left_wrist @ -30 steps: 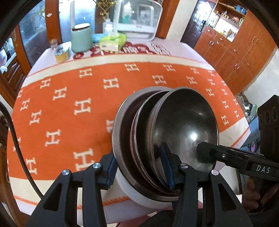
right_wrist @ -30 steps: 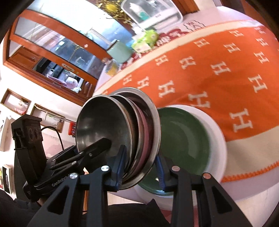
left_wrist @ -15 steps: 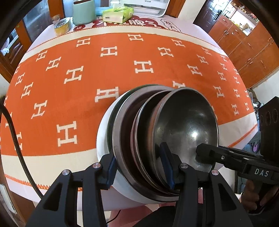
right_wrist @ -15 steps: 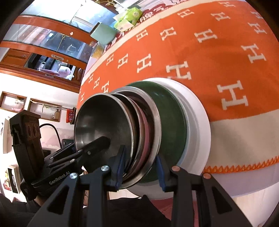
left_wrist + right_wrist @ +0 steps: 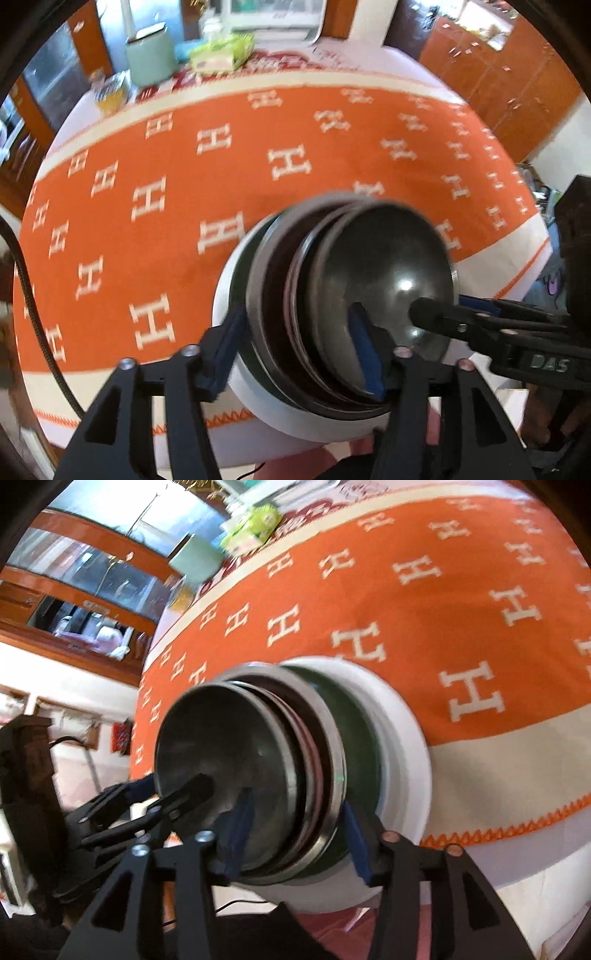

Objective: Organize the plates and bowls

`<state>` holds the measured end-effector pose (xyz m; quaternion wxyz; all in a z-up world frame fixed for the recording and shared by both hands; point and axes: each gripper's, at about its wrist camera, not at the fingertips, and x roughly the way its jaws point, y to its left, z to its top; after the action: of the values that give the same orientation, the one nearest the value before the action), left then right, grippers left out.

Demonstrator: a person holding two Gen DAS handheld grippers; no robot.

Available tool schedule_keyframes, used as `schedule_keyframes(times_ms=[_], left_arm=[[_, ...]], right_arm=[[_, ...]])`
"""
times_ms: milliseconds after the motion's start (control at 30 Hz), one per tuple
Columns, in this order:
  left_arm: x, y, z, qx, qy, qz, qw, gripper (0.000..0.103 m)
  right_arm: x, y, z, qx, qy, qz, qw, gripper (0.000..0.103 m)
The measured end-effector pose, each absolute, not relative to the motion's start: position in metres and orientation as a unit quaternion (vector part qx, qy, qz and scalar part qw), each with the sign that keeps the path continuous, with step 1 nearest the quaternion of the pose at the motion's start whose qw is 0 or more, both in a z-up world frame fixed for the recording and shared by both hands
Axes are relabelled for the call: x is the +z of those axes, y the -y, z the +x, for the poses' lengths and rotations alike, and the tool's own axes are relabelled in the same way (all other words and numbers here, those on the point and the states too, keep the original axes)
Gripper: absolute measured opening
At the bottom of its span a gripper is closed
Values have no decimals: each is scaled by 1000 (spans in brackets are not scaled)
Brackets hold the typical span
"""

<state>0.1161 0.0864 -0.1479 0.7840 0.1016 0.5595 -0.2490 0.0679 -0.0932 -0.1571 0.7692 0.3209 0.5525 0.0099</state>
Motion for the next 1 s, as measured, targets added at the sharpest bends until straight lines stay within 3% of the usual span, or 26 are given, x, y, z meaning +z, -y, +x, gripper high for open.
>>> schedule_keyframes(times_ms=[333,467,567,767,833,1000], left_arm=[[-122,-107,115,-292,-510,95,803,64],[-112,-114,108,-283,-501,85,814,65],[-100,-117,101,-269,-489,70,827,73],[-79,-112,76,-202,-474,51,856,80],[-72,-110,64,-199,-470,32,859,81],[-58,-99,34,-177,-461,25,869,83]], right_arm=[[-127,82,34,-78,-482,314,814,78],[-120,81,19,-94,-476,299,821,80],[-116,82,13,-85,-476,279,830,81],[-99,88,4,-54,-482,188,854,81],[-91,92,-3,-48,-476,182,859,87],[-69,102,-23,-31,-470,172,865,90]])
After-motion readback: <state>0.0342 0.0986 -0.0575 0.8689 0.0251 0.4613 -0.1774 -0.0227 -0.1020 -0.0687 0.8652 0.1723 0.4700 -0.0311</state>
